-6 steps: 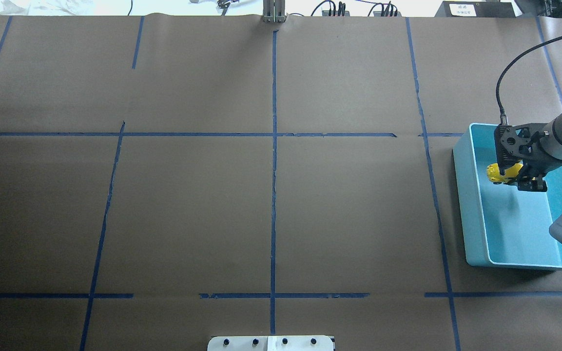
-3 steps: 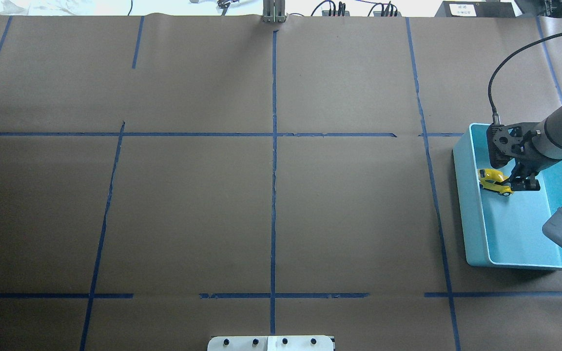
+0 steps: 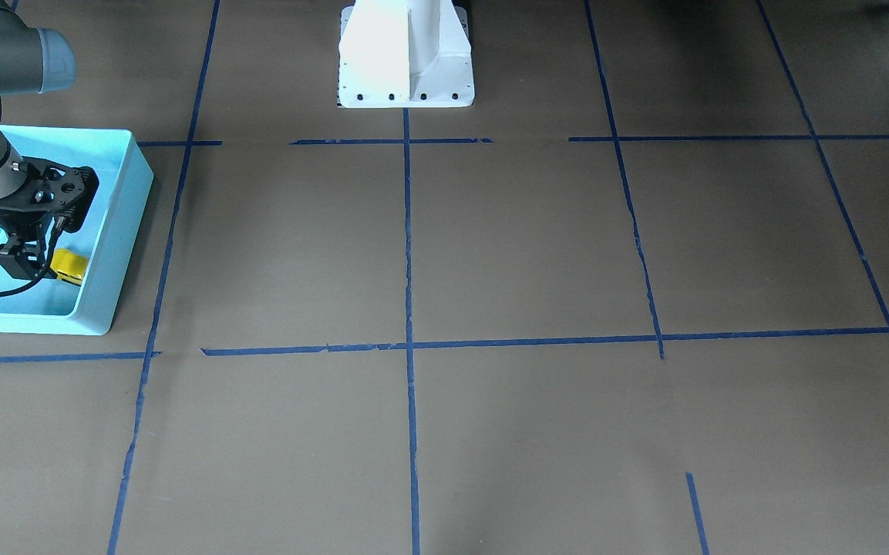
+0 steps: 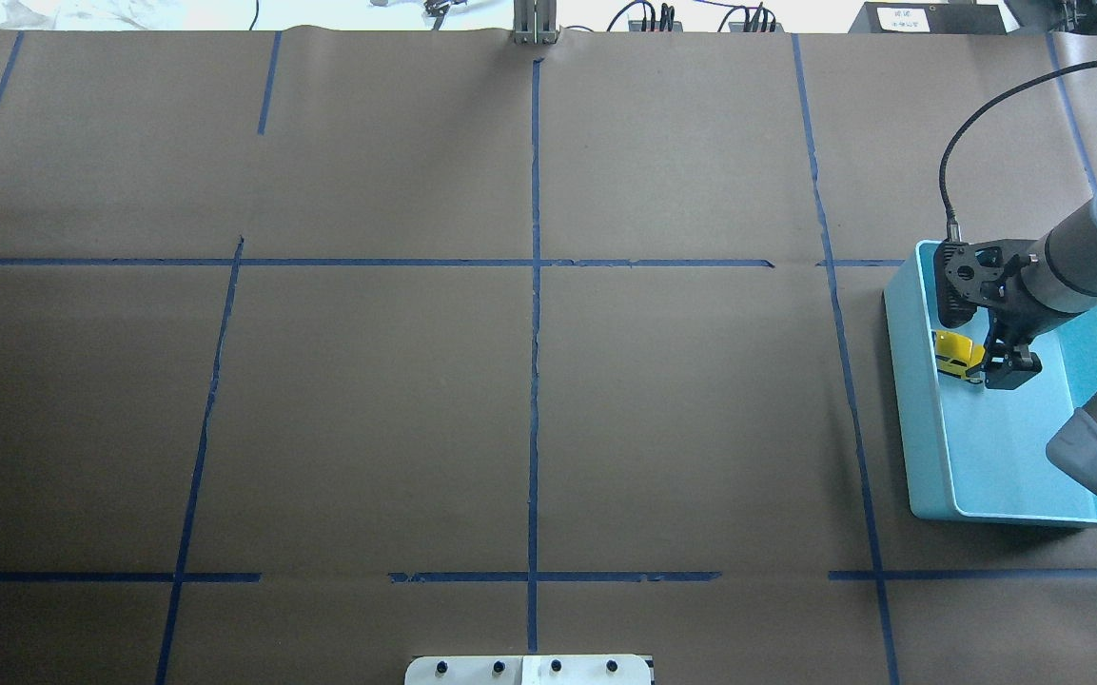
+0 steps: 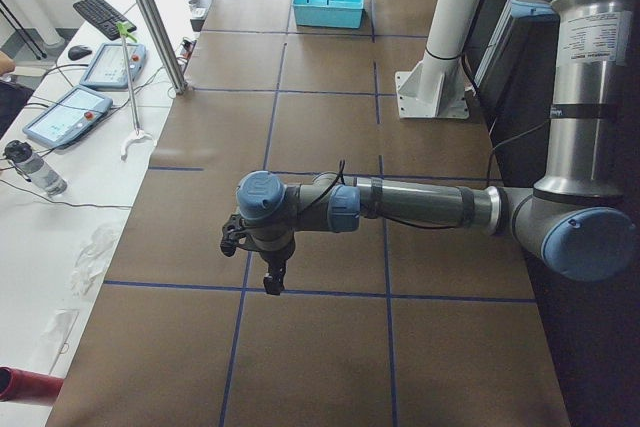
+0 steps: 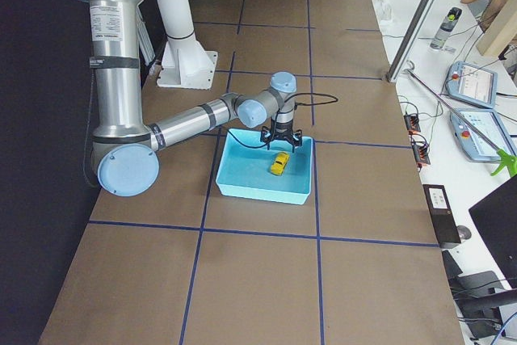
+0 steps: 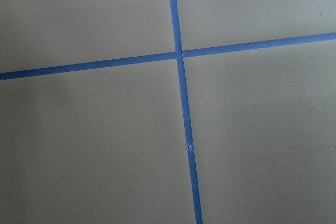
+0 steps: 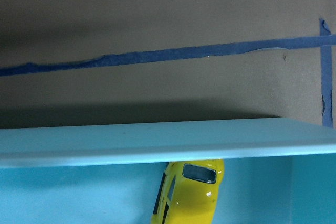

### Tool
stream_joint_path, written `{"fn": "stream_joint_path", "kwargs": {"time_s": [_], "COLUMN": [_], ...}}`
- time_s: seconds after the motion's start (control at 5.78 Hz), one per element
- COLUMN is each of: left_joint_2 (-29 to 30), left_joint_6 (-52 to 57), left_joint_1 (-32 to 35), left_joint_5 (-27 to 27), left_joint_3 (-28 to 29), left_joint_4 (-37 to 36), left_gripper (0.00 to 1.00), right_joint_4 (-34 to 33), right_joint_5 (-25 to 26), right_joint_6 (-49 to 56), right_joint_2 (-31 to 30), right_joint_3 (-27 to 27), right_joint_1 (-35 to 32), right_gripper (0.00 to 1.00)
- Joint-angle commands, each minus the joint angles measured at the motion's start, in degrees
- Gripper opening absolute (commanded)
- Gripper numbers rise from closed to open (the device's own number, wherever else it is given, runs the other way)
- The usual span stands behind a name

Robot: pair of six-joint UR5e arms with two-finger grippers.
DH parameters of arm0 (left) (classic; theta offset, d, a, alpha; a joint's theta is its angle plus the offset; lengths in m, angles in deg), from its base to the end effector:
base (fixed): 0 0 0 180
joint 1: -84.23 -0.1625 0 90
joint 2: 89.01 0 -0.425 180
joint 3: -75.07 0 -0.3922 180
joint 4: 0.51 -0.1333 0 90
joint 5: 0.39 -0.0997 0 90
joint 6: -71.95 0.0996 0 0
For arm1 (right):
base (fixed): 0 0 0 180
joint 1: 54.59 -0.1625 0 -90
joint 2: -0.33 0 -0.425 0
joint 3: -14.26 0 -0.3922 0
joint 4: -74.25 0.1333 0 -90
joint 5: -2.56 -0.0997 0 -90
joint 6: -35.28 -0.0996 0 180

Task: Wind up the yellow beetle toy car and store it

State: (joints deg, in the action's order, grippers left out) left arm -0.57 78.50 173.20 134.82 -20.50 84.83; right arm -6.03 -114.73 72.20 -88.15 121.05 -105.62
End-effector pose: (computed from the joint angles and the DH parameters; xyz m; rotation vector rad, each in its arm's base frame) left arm -0.0540 -0.4796 0.6312 0.0273 0.7892 0.1209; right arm -0.2546 -0.4541 0.4954 0.5134 -0.5175 -1.3873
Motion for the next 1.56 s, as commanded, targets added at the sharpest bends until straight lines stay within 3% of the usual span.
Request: {"fn": "stream_joint_path", "kwargs": {"time_s": [0.0,0.17,0.35,0.52,0.69,0.87,1.04,1.21,1.38], "left_joint_2": [0.1,0.1,0.1,0.1,0.0,0.0,0.0,0.0,0.0], "left_joint_6": [0.0,0.0,0.0,0.0,0.0,0.0,0.1,0.0,0.0], "left_joint_1": [0.2,0.4,0.5,0.6,0.6,0.6,0.5,0.6,0.9], "left_joint_5": [-0.1,-0.1,-0.1,-0.2,-0.2,-0.3,-0.3,-0.3,-0.3], "left_joint_3": [-0.1,-0.1,-0.1,-0.1,-0.1,0.0,0.0,0.0,0.0], "left_joint_4": [0.4,0.4,0.4,0.4,0.4,0.4,0.4,0.4,0.4], "left_gripper": [1.00,1.00,1.00,1.00,1.00,1.00,1.00,1.00,1.00], "right_joint_4": [-0.7,-3.1,-13.0,-18.6,-19.8,-22.4,-24.4,-23.7,-23.8], "right_joint_5": [-2.2,-3.5,-6.2,-6.3,-9.9,-18.9,-20.1,-19.0,-14.7], "right_joint_6": [-0.2,-0.3,-0.1,-0.2,-0.3,-3.0,-5.2,-16.5,-21.9], "right_joint_2": [0.1,0.1,3.8,3.8,2.9,2.5,-0.6,-1.9,-1.3], "right_joint_3": [0.4,0.4,-0.3,-0.8,-3.6,-10.1,-12.1,-15.0,-14.4], "right_joint_1": [-2.0,-6.5,-13.7,-19.7,-25.6,-35.1,-39.8,-42.8,-43.4], "right_gripper": [0.99,0.99,1.00,1.00,1.00,1.00,1.00,1.00,1.00]}}
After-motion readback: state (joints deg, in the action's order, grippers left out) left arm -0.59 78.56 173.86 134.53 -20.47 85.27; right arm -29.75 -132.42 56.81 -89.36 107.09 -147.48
